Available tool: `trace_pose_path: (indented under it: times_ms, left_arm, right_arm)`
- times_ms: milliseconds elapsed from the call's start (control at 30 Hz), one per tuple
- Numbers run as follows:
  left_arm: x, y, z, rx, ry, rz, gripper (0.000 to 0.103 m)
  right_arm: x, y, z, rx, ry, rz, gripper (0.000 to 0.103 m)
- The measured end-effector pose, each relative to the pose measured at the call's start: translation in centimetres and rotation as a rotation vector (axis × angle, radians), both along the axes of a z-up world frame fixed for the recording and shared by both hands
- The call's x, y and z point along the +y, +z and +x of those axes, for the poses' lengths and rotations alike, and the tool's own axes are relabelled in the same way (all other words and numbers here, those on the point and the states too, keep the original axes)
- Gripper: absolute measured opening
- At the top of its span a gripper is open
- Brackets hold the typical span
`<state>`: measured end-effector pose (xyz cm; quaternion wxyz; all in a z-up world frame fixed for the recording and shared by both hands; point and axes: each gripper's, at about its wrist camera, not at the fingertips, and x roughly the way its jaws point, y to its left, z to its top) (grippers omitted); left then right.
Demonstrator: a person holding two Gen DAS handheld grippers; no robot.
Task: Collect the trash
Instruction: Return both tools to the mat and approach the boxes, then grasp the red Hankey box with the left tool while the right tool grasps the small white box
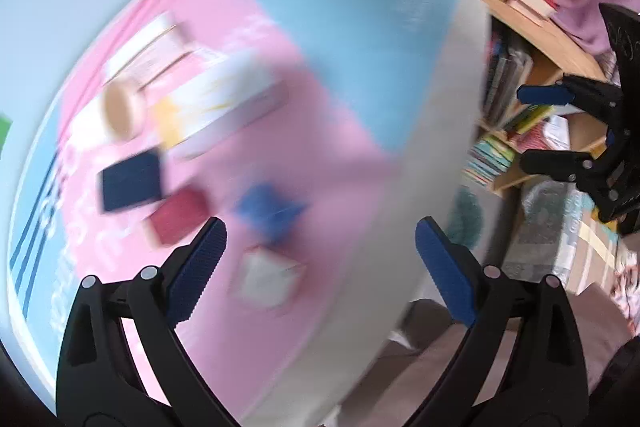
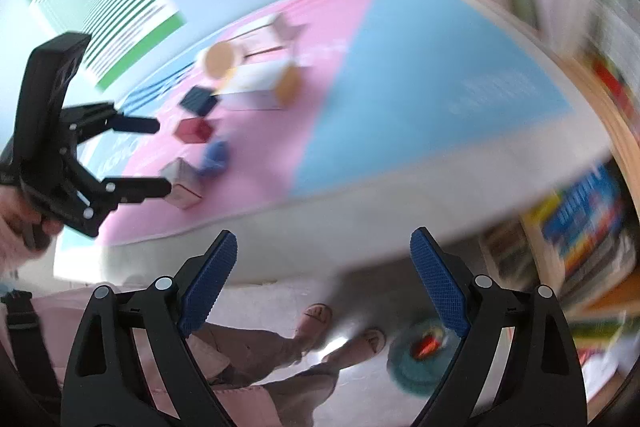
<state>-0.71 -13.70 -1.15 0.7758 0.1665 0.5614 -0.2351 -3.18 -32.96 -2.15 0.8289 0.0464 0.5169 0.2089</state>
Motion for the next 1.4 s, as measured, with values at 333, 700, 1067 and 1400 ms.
trace_pose_path:
  times_ms: [333,700,1067,1400]
  left_arm:
    - [8.3,-0.8,2.0,-0.01,0.046,0.025,0.093]
    - [10.1,-3.5,4.0,0.02,-0.149,0.032,0.09]
    - [9.2,-6.4,6.5,0.035,-0.308,0.065,0.072]
    - [9.0,-8.0,7.1,0.06,-0.346,0.064,0.049]
  right_arm:
    - [11.4,-0.4,3.3,0.001,0.311,-0.014,0.088]
    - [18.5,-1.7,3.5,0.023,0.498,-0.063,0.082]
    - [20.6,-4.0,3.9,0.088,0.482,-0.083,0.063]
    - [21.2,-5.0,4.2,0.089,0.466,-0.13,0.042]
